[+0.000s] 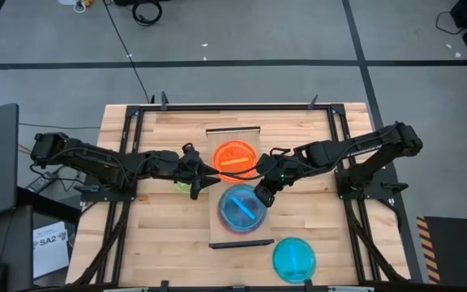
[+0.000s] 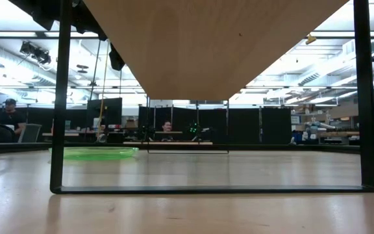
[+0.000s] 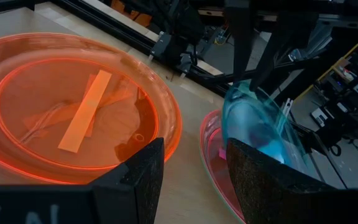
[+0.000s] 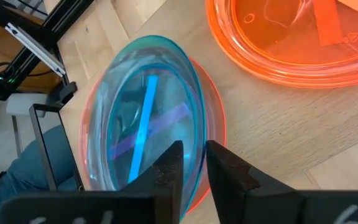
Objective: Place and stack plates onto a shelf
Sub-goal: Stack the top blue plate on top of the pink plate on the shelf, then stack the green plate on top of the orange plate on the shelf
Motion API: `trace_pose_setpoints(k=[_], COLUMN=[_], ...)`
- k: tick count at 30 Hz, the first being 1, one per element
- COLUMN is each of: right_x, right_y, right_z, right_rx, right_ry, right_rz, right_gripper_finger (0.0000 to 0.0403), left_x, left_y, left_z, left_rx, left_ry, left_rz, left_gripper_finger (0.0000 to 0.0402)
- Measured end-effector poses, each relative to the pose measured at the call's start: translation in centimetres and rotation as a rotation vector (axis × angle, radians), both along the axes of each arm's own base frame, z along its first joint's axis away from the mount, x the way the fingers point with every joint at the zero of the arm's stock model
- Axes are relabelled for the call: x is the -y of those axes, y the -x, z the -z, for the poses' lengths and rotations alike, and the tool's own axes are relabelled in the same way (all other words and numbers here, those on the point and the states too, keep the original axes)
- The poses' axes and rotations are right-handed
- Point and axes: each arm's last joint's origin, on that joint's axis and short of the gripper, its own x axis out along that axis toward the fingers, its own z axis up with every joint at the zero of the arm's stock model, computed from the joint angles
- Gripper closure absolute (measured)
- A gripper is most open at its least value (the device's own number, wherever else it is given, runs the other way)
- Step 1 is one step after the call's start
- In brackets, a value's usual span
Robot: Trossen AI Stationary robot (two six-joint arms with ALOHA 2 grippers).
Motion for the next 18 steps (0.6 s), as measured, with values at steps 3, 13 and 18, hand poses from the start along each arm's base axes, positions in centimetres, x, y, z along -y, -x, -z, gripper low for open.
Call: trace_pose_setpoints(k=[3, 13, 18], right_x=[0.00, 0.02, 0.10], right_y=[0.00, -0.01, -0.14], right_z=[-0.01, -0.01, -0.13], right_rx=[0.000, 0.002, 0.024], right_ry=[0.000, 0.005, 0.029], right_rz=[0.000, 0.004, 0.029], right_gripper_finger=[0.0310, 0.0264, 0.0252], left_x=[0.00, 0.00, -0.01], left_y=[0.00, 0.00, 0.00], left_z=[0.00, 0.00, 0.00], left_rx=[0.000, 0.000, 0.000], left_ry=[0.000, 0.000, 0.000], left_rz=[0.000, 0.000, 0.000], left_gripper_finger=[0.0221, 0.0221, 0.0221])
